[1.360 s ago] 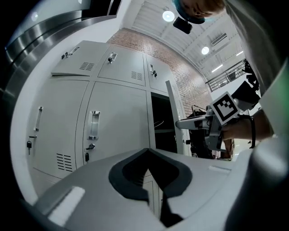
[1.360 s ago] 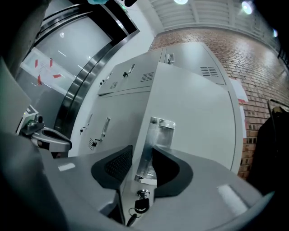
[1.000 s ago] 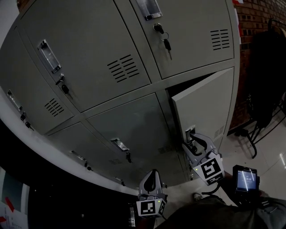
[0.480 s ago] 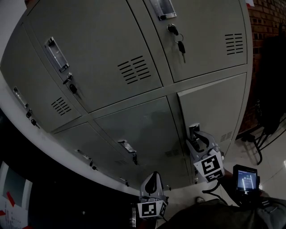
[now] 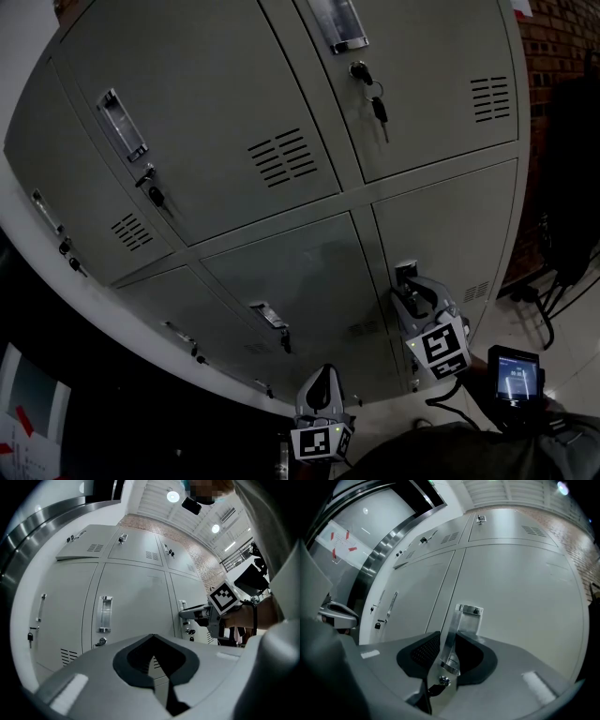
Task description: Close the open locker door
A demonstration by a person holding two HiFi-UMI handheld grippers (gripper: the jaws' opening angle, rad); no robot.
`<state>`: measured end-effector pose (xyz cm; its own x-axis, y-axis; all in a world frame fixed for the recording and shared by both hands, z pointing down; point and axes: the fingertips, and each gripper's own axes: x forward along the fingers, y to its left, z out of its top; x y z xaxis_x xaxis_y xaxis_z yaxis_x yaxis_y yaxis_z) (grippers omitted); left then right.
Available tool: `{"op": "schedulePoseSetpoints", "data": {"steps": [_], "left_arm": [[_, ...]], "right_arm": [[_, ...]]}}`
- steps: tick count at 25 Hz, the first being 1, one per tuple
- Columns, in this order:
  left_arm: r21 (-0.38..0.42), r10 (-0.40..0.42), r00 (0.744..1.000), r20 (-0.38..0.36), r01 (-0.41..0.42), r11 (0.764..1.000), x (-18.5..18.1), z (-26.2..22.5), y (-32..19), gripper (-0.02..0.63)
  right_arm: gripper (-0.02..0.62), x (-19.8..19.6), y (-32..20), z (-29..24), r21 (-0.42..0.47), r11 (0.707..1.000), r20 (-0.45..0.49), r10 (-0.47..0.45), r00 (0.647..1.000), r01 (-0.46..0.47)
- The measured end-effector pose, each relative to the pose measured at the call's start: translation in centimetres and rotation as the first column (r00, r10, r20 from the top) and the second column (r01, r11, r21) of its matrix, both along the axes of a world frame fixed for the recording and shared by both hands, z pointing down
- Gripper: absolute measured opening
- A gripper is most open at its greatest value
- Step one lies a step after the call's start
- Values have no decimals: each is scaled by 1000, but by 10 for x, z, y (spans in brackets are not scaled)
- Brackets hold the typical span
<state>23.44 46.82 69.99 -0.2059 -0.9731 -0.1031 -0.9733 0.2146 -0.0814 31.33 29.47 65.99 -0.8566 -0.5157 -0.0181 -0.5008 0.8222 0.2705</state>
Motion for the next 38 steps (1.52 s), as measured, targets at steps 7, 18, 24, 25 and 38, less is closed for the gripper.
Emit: {"op": "schedulePoseSetpoints", "data": {"steps": [7, 18, 24, 25, 38], "left_arm": [[2, 3, 1000, 4, -3, 1000, -2, 1, -6, 2], [-12, 19, 1000, 12, -19, 1000, -5, -1, -2, 2], [-8, 44, 999, 0, -44, 999, -1, -5, 2, 2], [-5, 52, 999, -4, -52, 999, 1, -7, 3, 2], [-9, 221, 973, -72, -222, 975, 82, 9, 31, 2]], "right_arm": [[112, 0, 0, 0, 8, 1000, -1, 0, 1000, 0], [147, 4, 1, -2, 13, 1000, 22, 28, 999, -29], [156, 18, 5, -7, 9, 998, 22, 65, 998, -65], [156, 21, 8, -7, 11, 997, 19, 71, 997, -72], [147, 121, 81, 19, -48, 981, -41, 188, 981, -190]]}}
